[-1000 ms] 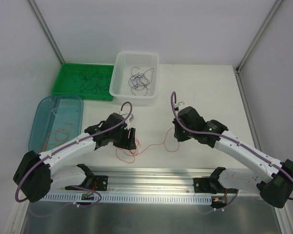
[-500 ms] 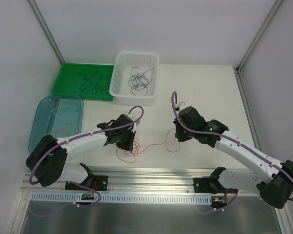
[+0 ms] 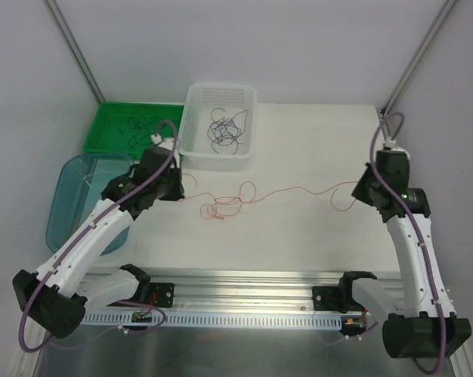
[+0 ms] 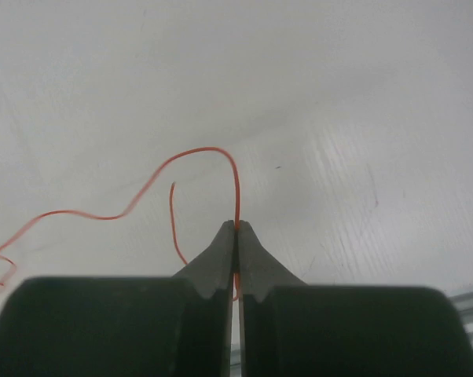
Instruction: Untangle the cables
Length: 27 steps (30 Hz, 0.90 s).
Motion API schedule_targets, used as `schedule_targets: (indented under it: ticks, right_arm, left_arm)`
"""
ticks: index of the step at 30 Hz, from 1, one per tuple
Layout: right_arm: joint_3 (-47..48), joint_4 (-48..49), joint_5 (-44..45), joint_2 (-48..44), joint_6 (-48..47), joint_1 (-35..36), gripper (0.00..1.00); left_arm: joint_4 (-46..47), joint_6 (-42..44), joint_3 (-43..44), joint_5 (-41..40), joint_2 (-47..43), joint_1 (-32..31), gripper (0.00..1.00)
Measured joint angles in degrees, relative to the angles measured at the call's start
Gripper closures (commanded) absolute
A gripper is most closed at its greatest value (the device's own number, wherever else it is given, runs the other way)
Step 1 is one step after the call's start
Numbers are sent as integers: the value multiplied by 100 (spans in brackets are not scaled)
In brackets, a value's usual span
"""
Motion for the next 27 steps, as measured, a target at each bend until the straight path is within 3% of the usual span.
schedule_targets:
  ticks: [4,11,13,16,17,18,19,21,27]
  right_arm:
    - [415,-76,-155,-251,306,-1620,99]
    - [468,2,-968,-297,706,-2033,98]
    - [407,68,-1283,-155,693,-1998,90]
    - [146,98,-1478,90,535,-1735,71]
    - [52,85,-1504,195,459,-1574,62]
    - [-39,79,-1519,302,400,-1368,47]
    - [-116,50,-1480,407,328,-1110,43]
    - [-219,33,-1447,573,210,-566,35]
    - [-175,350,-1620,846,-291,1250,33]
  left_arm:
    - [-529,35,706,-719,-459,796,100]
    - [-1113,39,1196,-1305,-636,1106,100]
    - [-1202,39,1250,-1294,-636,1119,100]
    - [-1305,39,1390,-1226,-669,1119,100]
    - [-1316,39,1449,-1150,-702,1119,100]
    - [-1333,42,1521,-1016,-741,1119,100]
    - [-1335,44,1598,-868,-789,1119,100]
    - [-1320,48,1727,-522,-881,1121,100]
    - [-1305,52,1770,286,-1126,1119,100]
